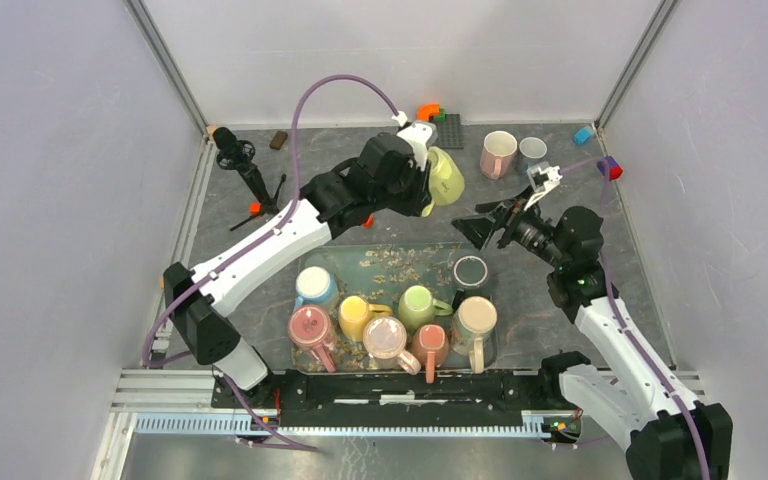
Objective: Turn the mug right side up
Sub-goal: Turn over the cup on the tray.
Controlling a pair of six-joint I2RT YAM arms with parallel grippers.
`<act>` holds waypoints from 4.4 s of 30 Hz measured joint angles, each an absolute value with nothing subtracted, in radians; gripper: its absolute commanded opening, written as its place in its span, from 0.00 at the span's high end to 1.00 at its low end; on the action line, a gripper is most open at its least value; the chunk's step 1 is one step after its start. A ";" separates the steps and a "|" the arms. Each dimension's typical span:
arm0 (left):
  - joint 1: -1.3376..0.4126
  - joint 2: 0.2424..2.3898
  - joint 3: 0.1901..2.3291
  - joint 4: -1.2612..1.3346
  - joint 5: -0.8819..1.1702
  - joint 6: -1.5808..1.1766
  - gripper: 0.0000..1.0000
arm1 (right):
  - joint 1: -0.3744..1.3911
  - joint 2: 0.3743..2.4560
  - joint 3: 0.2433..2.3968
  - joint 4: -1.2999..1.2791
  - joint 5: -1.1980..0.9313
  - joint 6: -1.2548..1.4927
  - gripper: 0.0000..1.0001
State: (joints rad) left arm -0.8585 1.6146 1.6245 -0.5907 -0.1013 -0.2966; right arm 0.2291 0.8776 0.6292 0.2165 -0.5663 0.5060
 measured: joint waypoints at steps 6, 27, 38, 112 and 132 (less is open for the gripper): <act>-0.855 1.584 1.694 -0.599 -0.051 -0.298 0.98 | 0.269 0.880 0.535 0.408 -0.637 0.650 0.02; -0.855 1.583 1.740 -0.566 0.118 -0.426 0.98 | 0.313 1.210 0.348 1.440 -0.653 1.288 0.02; -0.855 1.578 1.740 -0.499 0.181 -0.481 0.98 | 0.347 1.245 0.388 1.479 -0.605 1.349 0.02; -0.775 1.442 1.505 -0.254 0.314 -0.570 0.12 | 0.378 1.042 0.598 0.811 -0.479 0.891 1.00; -0.775 1.256 1.316 -0.358 0.209 -0.486 0.00 | 0.222 1.151 0.856 0.087 -0.265 0.521 1.00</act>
State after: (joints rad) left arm -0.7753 1.2556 1.3163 -0.3584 0.2089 -0.4862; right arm 0.2218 1.1507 0.8562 0.0872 -0.2649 0.5209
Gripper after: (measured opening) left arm 0.993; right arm 0.237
